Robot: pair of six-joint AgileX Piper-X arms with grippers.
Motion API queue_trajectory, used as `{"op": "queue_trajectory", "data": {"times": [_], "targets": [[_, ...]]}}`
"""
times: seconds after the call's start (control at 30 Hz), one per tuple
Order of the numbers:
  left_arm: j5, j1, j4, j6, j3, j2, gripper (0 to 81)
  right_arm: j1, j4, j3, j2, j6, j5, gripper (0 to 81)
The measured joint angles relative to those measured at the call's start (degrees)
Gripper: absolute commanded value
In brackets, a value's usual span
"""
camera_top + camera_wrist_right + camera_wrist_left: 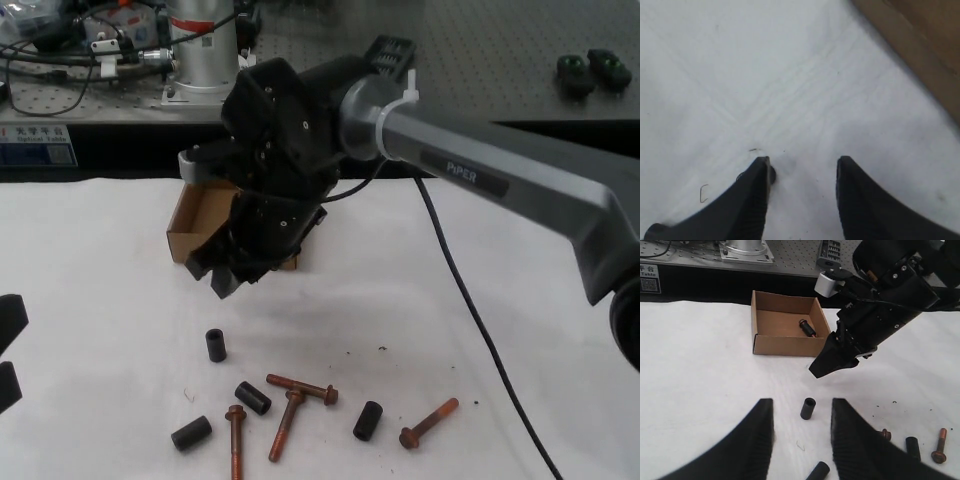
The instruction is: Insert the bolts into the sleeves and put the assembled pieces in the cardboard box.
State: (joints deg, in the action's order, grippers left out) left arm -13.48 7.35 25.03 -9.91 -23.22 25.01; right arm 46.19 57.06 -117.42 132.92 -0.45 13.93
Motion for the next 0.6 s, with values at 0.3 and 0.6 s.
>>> {"op": "queue_trajectory", "data": {"times": [0.3,0.6], "targets": [[0.00,0.00,0.00,0.00,0.00,0.00,28.1,1.39,1.97,0.00,0.00,0.00,-0.88,32.6],[0.00,0.00,0.00,0.00,0.00,0.00,28.1,5.43,3.66,0.00,0.00,0.00,-0.88,32.6]]}}
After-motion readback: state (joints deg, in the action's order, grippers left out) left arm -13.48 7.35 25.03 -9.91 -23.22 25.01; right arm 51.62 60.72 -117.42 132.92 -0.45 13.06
